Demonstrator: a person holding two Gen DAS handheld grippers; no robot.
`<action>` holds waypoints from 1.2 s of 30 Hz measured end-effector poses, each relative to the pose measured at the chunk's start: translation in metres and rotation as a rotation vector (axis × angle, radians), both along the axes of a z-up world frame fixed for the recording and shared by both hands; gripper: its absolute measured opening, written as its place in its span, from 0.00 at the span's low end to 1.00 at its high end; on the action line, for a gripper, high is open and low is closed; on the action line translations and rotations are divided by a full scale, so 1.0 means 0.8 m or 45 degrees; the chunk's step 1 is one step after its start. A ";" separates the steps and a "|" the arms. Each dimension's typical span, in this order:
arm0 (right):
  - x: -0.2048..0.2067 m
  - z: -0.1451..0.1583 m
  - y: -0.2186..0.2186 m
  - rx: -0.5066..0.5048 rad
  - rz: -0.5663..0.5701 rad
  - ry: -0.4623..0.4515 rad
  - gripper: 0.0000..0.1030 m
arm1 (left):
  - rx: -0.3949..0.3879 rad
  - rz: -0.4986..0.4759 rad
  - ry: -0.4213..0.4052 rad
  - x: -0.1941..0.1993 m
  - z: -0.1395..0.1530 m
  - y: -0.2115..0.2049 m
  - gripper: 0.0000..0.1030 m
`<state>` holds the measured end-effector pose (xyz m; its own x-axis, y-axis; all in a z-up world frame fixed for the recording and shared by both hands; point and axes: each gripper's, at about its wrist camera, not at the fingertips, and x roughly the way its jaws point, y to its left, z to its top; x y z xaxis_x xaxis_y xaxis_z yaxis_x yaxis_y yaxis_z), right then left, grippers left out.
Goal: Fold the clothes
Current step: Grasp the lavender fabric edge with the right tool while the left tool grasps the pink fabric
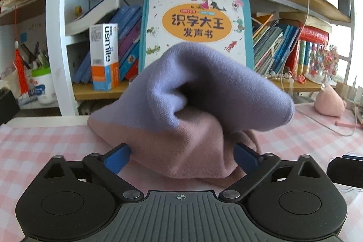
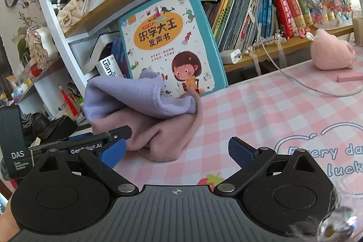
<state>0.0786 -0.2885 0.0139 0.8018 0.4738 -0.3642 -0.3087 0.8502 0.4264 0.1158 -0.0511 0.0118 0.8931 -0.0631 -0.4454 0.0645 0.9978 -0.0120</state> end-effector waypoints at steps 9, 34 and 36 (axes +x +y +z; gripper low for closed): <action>-0.001 -0.002 0.009 -0.021 0.032 0.010 0.96 | -0.100 -0.005 -0.017 -0.001 -0.003 0.017 0.35; -0.009 0.000 0.028 -0.054 0.130 -0.037 0.72 | 0.018 -0.154 -0.186 -0.139 0.048 0.042 0.56; -0.010 -0.001 0.034 -0.058 0.156 -0.046 0.57 | -0.012 -0.142 -0.134 -0.140 0.039 0.048 0.56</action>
